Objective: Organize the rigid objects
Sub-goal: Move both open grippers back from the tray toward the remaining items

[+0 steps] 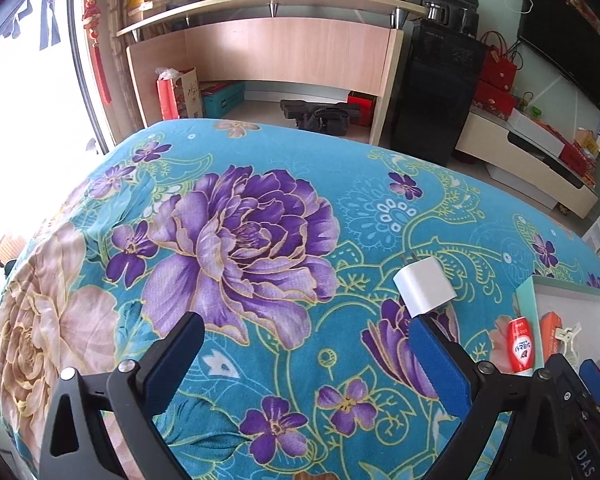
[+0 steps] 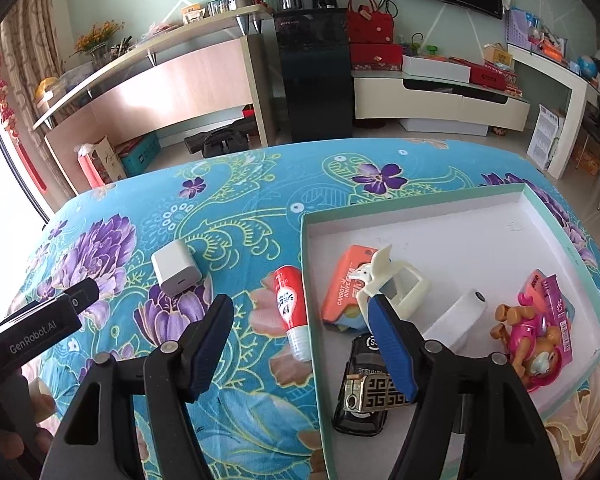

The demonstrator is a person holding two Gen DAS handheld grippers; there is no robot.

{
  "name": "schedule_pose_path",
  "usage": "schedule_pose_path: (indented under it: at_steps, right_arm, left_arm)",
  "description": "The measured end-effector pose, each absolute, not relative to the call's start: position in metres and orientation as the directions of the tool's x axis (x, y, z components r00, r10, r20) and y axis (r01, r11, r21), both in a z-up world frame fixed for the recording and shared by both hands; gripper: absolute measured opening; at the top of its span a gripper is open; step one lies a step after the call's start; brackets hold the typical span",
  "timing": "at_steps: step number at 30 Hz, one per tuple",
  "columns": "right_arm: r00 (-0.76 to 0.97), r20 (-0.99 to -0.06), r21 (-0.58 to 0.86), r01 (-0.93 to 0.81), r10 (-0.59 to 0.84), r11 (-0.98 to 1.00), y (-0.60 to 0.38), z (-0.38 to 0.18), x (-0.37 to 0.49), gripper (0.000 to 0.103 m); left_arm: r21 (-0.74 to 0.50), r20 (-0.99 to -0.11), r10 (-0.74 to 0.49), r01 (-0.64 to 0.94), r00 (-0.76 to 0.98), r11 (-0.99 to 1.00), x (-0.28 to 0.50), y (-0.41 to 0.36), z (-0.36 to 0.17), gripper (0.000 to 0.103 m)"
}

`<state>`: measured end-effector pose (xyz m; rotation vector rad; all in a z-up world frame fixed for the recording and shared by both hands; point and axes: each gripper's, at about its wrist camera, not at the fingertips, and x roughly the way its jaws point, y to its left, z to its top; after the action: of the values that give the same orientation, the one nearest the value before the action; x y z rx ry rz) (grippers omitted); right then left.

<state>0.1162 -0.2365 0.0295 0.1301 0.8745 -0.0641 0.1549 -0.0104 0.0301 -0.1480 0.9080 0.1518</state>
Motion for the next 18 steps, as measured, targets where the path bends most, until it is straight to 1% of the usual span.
schedule_pose_path:
  at_steps: [1,9,18]
  right_arm:
    - [0.638,-0.770,0.088,0.109,-0.002,0.990,-0.236,0.028,0.117,0.080]
    - [0.636,-0.771,0.052,0.106,-0.027,0.993,-0.226,0.022,0.120,0.081]
    - [0.660,-0.751,0.066,0.067,0.005,0.996,-0.213,0.021,0.120,0.081]
  left_arm:
    - [-0.068,-0.796,0.069,-0.201,0.602,0.977,0.155,-0.007,0.029,0.103]
    - [-0.080,-0.812,0.082,-0.251,0.578,0.965,0.154,0.012,0.022,0.103]
    - [-0.099,-0.824,0.070,-0.264,0.562,0.959,0.154,0.023,0.017,0.103]
